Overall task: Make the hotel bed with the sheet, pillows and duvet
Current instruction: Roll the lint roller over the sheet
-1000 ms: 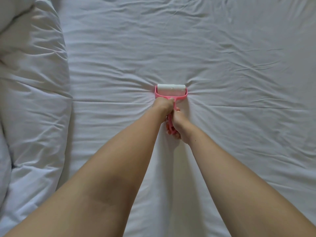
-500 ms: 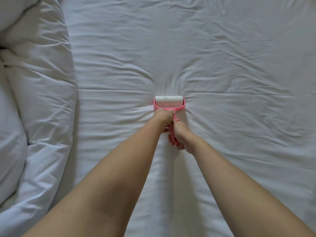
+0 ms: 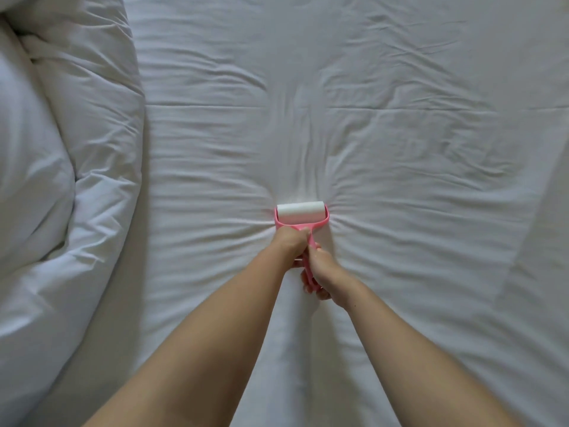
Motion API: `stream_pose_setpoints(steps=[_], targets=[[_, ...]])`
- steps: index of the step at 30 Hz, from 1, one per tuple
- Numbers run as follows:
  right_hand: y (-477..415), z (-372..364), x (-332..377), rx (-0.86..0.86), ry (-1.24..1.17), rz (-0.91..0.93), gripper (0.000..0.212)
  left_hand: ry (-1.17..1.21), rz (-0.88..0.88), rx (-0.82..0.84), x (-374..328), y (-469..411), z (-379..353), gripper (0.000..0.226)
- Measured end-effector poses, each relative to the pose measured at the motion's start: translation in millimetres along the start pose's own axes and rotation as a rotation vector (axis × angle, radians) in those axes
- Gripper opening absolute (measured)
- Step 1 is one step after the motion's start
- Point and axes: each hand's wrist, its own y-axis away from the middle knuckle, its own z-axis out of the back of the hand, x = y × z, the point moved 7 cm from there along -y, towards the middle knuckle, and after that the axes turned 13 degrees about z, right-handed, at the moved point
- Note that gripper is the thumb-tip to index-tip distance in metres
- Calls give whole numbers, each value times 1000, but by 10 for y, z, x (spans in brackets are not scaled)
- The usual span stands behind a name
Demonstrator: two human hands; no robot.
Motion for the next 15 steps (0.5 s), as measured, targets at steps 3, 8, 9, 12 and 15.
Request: stream_pose_setpoints(steps=[3, 8, 9, 12, 15], targets=[[260, -47, -279, 7, -21, -26, 79, -5, 20, 4, 349, 108, -97, 15], [644, -119, -667, 31, -46, -53, 72, -14, 56, 12, 859, 238, -243, 15], [707, -143, -743, 34, -45, -52, 73, -19, 58, 14, 955, 253, -262, 16], [882, -209, -1003, 26, -49, -70, 78, -30, 67, 12, 1259, 289, -307, 18], [1056, -283, -1255, 33, -41, -95, 79, -28, 57, 11, 1546, 355, -355, 17]])
